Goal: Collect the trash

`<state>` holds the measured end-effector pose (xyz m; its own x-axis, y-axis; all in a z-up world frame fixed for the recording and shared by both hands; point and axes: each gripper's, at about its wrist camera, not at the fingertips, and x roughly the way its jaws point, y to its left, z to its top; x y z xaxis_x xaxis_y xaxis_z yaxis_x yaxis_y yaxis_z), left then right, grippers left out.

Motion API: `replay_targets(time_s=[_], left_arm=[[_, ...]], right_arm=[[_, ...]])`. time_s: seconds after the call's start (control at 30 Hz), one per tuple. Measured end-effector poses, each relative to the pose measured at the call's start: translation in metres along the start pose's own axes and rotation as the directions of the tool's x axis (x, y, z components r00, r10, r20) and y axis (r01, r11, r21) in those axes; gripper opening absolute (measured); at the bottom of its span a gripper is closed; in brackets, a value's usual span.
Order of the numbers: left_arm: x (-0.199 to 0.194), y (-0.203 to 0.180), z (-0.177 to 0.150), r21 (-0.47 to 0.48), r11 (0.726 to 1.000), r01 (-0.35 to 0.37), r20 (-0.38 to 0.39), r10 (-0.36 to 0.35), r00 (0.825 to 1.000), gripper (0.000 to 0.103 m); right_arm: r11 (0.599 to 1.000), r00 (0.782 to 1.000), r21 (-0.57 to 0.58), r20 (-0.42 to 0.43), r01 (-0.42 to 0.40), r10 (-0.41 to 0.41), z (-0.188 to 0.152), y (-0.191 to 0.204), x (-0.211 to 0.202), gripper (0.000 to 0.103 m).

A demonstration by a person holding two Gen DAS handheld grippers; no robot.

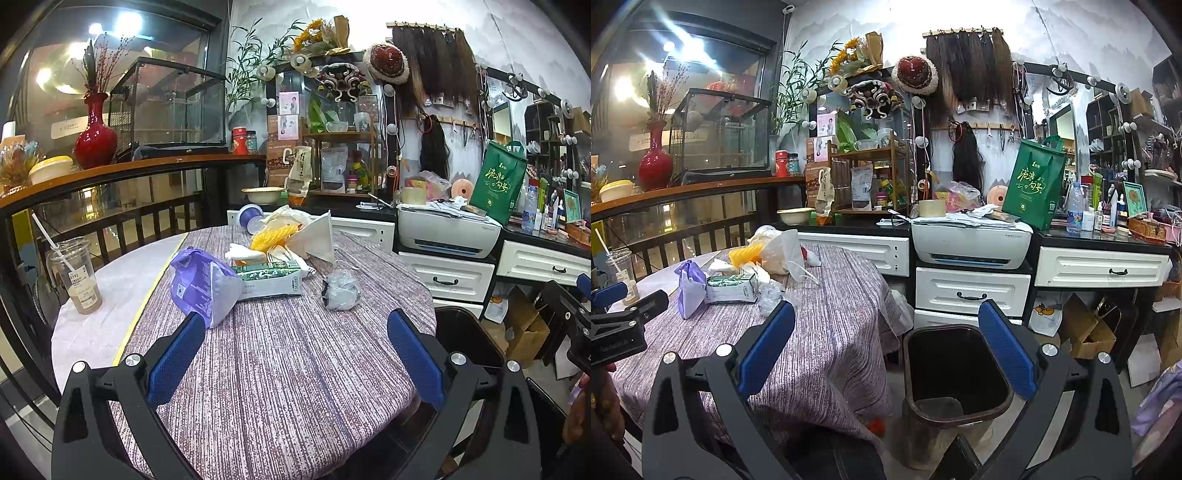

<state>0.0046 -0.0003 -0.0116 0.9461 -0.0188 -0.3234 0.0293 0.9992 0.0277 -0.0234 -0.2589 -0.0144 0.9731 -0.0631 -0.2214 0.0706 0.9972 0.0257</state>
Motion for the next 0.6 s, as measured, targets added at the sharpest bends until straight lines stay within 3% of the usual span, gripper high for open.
replay_targets(time_s=[0.6], left_arm=[[0.0027, 0.0002, -0.0064, 0.000, 1.000, 0.002, -0.008, -0.002, 1.000, 0.098]], right_arm=[[1.000, 1.000, -0.002, -0.009, 0.001, -0.001, -0.0029, -0.0012, 0.0008, 0.098]])
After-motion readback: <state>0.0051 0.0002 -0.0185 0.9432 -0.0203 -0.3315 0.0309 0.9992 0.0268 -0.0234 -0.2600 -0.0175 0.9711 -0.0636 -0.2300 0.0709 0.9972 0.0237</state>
